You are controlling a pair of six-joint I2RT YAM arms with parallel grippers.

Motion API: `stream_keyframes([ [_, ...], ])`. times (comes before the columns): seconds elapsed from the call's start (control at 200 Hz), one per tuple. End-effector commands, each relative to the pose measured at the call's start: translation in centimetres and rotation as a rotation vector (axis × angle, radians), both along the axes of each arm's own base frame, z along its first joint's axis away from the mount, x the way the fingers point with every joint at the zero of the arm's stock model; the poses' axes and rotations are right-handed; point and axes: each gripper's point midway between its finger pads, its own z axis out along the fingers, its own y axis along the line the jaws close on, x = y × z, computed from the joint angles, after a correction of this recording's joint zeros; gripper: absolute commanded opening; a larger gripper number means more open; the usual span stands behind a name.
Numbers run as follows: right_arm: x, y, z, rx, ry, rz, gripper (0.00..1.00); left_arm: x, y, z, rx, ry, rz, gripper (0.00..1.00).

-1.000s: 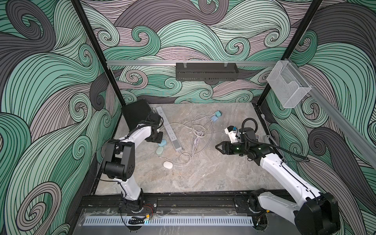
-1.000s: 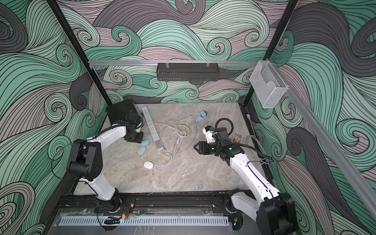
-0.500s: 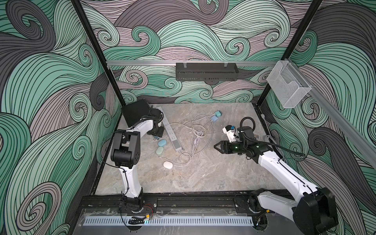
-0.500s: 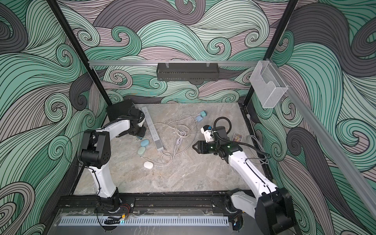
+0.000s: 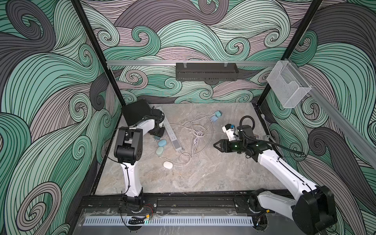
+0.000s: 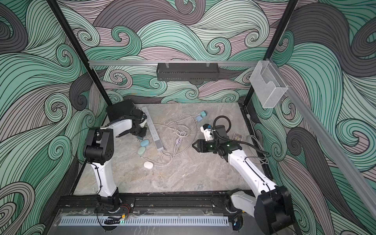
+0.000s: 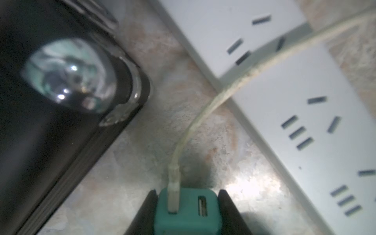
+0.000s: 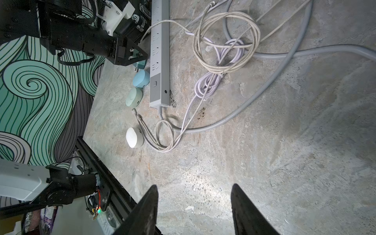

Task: Charge the bluetooth headset
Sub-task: Pick up the plug from the center of the board.

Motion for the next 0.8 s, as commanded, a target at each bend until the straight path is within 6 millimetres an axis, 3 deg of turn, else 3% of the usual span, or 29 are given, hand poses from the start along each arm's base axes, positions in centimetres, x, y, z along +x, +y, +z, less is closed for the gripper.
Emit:
stream_keyframes([
  [0.0, 0.4, 1.6, 2.9, 0.092, 0.006, 0.021, 0.57, 0.6, -1.8, 4.7, -0.107, -0.100, -0.022, 0.33],
  [0.195, 1.4, 4.1, 5.4, 0.169, 0.092, 0.007, 0.64, -0.6, -6.3, 12.9, -0.332, -0.329, -0.182, 0.29],
  [0.37, 3.0, 6.7, 7.3, 0.200, 0.127, -0.027, 0.67, -2.0, -10.1, 17.8, -0.436, -0.510, -0.363, 0.29],
  [0.535, 4.5, 9.1, 8.8, 0.204, 0.083, -0.026, 0.65, -3.6, -14.0, 20.0, -0.490, -0.573, -0.548, 0.28],
  [0.69, 5.3, 10.6, 9.2, 0.206, 0.095, -0.027, 0.62, -5.3, -17.6, 20.3, -0.486, -0.623, -0.727, 0.28],
  [0.796, 5.7, 10.8, 9.0, 0.195, 0.102, -0.046, 0.59, -5.7, -19.0, 20.3, -0.491, -0.633, -0.774, 0.27],
])
